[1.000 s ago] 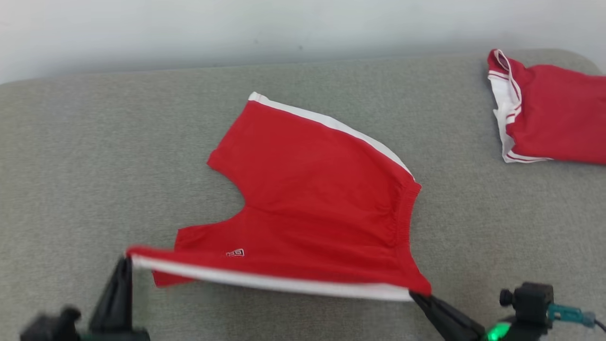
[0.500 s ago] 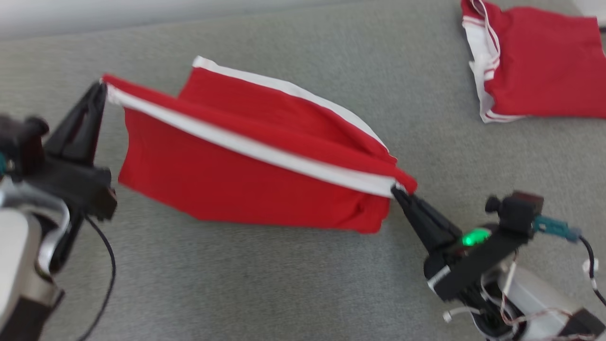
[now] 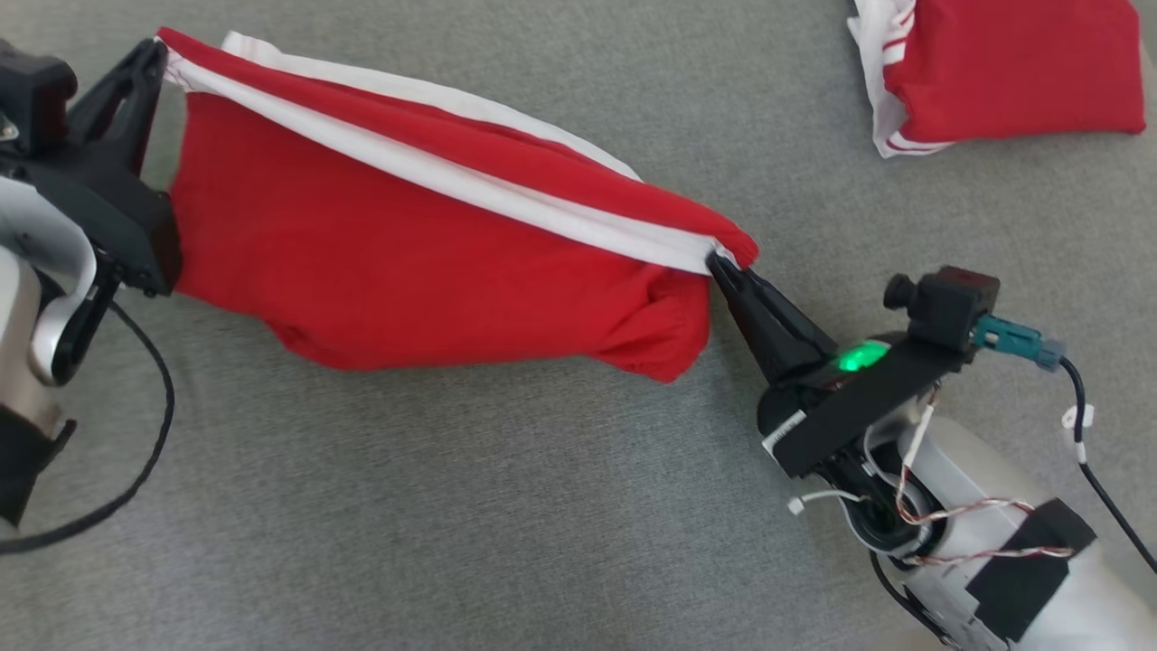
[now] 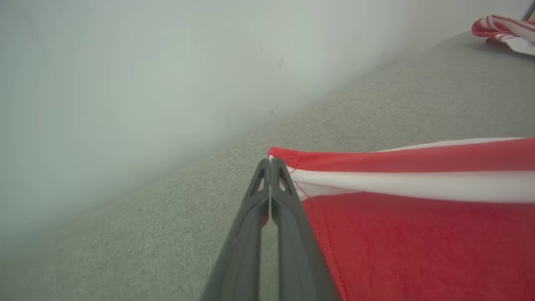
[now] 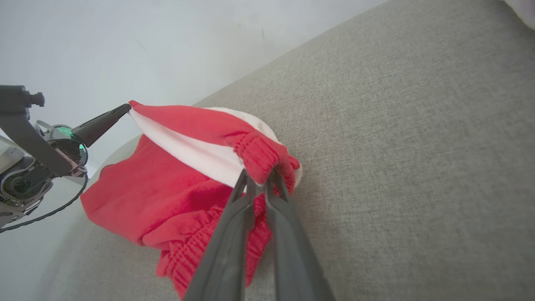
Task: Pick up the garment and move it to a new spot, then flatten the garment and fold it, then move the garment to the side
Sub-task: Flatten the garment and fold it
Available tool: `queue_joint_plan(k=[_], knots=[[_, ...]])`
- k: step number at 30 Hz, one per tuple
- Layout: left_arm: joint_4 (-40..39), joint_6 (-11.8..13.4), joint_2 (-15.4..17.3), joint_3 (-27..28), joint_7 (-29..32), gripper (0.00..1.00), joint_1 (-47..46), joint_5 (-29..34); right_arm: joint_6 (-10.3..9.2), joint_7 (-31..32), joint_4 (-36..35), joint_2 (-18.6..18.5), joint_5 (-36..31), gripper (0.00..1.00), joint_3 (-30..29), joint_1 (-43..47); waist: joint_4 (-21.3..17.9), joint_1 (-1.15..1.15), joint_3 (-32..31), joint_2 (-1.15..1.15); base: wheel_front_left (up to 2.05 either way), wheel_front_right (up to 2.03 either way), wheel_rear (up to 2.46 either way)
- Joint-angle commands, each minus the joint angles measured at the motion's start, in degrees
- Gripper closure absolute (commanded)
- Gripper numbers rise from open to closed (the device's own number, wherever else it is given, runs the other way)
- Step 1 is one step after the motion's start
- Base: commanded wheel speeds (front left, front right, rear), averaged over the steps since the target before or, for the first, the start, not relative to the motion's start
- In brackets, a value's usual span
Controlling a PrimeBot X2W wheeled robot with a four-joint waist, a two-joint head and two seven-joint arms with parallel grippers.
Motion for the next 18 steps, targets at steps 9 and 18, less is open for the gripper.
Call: queue_joint_plan(k=[9, 18], knots=[[7.81, 0.19, -2.24, -5.39, -6.81, 0.0, -2.97, -3.02, -0.18, -2.16, -0.19, -0.63, -2.04, 0.0, 0.49, 0.84, -0.05, -0.01, -1.03, -0.01, 0.0, 0.0, 0.0], [9.4, 0.19, -1.81, -7.1, -12.32, 0.0, -0.68, -6.65, -0.18, -4.94, -3.81, -2.67, -7.32, 0.0, -6.94, 7.39, 1.23, -0.01, -5.34, -0.01, 0.0, 0.0, 0.0]])
